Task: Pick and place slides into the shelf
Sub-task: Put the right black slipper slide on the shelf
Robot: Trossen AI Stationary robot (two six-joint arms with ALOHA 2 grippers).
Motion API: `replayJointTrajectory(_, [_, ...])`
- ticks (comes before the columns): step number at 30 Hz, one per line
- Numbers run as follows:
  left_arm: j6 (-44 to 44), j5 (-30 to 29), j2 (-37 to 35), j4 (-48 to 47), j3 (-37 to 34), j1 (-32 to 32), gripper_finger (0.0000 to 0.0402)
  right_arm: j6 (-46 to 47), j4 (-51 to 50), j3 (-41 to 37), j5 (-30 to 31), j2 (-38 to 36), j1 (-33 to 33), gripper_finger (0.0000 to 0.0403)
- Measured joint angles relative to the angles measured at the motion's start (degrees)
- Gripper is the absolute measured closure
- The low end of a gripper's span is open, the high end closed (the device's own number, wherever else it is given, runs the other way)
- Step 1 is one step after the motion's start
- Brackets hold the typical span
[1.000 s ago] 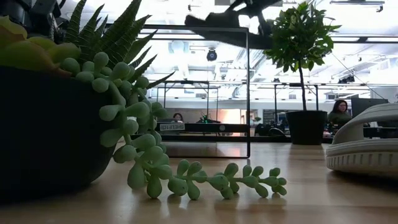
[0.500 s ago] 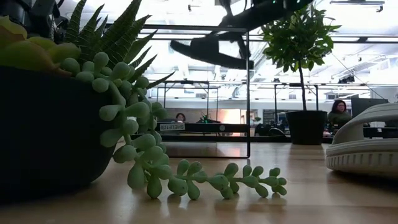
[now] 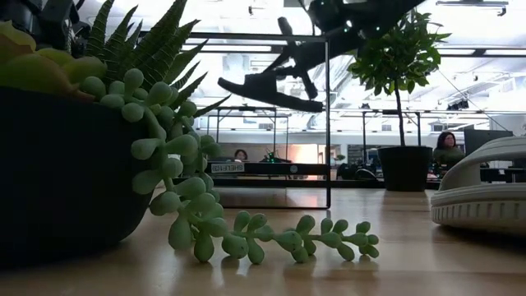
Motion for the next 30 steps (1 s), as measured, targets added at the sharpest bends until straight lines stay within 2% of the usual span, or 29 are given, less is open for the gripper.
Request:
replayJointTrajectory(13, [0.00, -0.02, 0.01, 0.01, 0.00, 0.00, 0.0401, 0.21, 4.34, 0.00, -0.52, 5.35, -1.55, 0.0403])
replayJointTrajectory(20, [0.00, -0.02, 0.01, 0.00, 0.01, 0.00, 0.0401, 3.02, 9.93, -0.02, -3.16, 9.56, -1.53, 0.0403])
replayJointTrajectory(30, [-0.03, 1.10, 0.01, -0.21, 0.01, 0.00, 0.0401, 3.04, 10.59, -0.02, -2.98, 12.73, -1.78, 0.0403])
